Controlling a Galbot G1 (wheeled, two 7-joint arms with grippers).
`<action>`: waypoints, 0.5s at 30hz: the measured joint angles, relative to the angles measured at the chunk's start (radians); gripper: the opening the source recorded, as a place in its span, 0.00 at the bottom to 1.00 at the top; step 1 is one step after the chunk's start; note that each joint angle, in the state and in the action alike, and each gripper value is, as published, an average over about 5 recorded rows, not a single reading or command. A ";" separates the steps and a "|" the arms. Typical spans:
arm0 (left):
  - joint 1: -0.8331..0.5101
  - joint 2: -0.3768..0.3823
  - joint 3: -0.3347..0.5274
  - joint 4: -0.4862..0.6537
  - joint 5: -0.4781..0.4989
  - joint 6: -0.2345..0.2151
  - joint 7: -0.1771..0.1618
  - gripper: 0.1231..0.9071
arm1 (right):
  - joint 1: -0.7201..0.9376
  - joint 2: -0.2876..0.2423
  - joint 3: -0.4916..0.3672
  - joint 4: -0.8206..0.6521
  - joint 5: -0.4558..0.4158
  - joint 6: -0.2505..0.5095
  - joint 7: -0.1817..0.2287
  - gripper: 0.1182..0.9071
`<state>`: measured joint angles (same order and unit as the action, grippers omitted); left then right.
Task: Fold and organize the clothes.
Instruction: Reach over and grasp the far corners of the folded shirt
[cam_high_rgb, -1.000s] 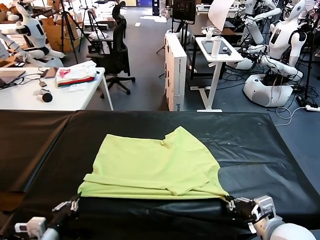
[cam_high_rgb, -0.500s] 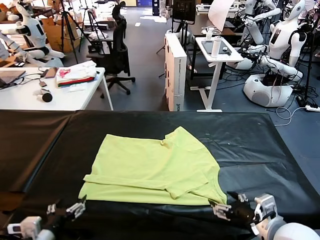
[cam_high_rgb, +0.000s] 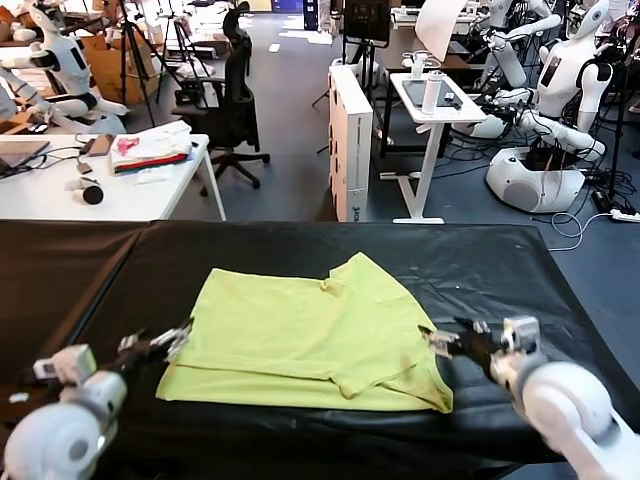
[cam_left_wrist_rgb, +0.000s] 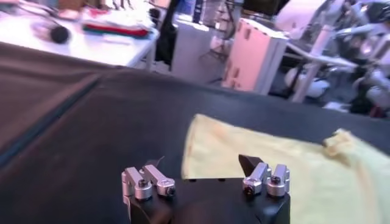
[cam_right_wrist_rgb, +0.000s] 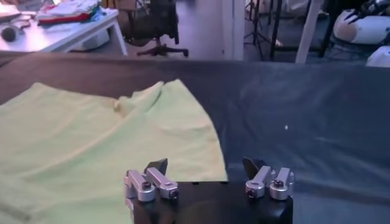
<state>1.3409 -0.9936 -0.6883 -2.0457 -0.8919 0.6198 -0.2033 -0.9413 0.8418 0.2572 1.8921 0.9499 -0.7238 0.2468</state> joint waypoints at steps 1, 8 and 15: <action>-0.031 0.005 0.016 0.026 -0.003 0.002 0.000 1.00 | 0.034 0.013 -0.024 -0.029 -0.005 -0.002 0.001 1.00; -0.213 0.025 0.111 0.205 -0.095 0.030 0.002 1.00 | 0.212 0.096 -0.152 -0.198 -0.026 -0.012 0.002 1.00; -0.349 0.035 0.186 0.348 -0.078 0.029 0.040 1.00 | 0.328 0.165 -0.232 -0.313 -0.048 -0.013 -0.005 1.00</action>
<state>0.9924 -0.9588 -0.5025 -1.6973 -0.9703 0.6487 -0.1631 -0.6131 1.0070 0.0253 1.5796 0.9018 -0.7365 0.2421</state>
